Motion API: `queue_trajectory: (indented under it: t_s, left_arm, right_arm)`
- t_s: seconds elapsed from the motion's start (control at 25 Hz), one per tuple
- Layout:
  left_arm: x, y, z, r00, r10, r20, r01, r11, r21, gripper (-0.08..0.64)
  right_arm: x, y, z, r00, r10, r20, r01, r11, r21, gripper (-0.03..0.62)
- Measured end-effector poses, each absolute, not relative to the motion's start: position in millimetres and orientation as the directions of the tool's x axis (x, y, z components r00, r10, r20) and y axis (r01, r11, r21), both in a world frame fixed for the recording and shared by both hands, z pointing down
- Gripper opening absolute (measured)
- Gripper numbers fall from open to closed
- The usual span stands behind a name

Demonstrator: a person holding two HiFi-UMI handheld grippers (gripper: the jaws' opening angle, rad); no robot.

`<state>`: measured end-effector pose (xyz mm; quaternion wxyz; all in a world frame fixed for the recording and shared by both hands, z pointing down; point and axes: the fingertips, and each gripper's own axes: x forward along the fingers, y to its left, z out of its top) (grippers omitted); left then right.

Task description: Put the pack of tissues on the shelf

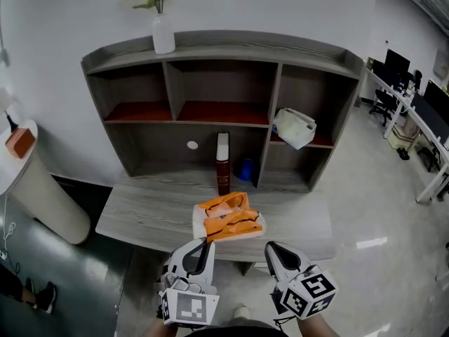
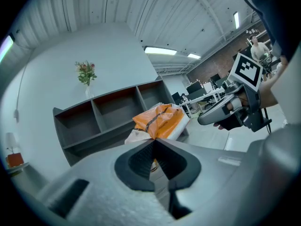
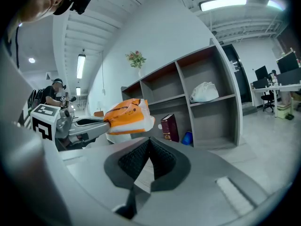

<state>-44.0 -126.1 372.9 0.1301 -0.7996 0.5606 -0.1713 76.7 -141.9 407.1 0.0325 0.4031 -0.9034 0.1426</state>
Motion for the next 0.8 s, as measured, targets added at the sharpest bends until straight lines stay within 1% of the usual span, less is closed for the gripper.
queue_trajectory:
  t_s: [0.4,0.56,0.8]
  left_arm:
    - [-25,-161,370,0.277,-0.952,0.13,-0.872,-0.306,-0.382,0.002]
    - [-25,-170,365,0.273,-0.952,0.139,-0.87,-0.306,-0.388,0.002]
    - [-34,-195,347,0.263,-0.958,0.111,-0.867,-0.286,-0.408,0.002]
  right_arm:
    - [95,-177,400,-0.706,-0.692,0.147,-0.705,0.67,-0.231,0.0]
    - [92,-184,400,-0.722,-0.677,0.143,-0.689,0.686,-0.234,0.0]
    - [79,-202,390,-0.745,-0.656,0.125,-0.665,0.714,-0.22,0.0]
